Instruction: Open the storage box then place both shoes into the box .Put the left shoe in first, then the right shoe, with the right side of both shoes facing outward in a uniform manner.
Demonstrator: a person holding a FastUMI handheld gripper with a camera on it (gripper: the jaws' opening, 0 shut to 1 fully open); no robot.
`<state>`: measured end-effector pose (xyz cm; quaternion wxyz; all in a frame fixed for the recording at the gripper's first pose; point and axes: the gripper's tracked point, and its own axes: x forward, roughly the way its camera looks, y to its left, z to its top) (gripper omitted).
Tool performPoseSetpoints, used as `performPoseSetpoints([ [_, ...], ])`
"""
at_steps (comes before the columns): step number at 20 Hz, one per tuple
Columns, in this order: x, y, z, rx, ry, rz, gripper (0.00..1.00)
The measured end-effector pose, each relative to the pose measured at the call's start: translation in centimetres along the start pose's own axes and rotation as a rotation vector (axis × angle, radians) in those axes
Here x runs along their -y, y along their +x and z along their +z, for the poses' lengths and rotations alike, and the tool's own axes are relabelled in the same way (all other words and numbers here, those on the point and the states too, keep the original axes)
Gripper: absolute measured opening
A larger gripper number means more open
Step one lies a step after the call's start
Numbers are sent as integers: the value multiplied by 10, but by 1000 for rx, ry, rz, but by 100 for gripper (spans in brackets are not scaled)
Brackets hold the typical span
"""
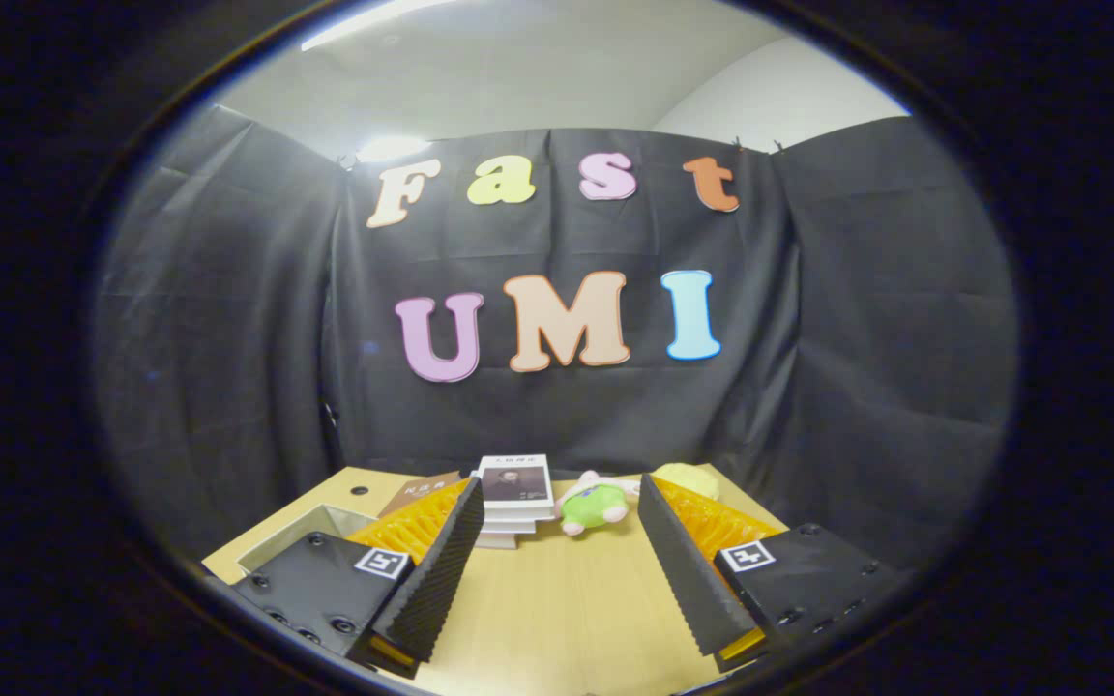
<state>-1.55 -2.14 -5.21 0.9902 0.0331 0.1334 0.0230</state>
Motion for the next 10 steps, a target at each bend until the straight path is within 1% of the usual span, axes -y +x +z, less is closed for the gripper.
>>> performPoseSetpoints([
  [3,21,-5,9,26,-14,-25,100],
  [10,40,-4,20,71,-26,-47,100],
])
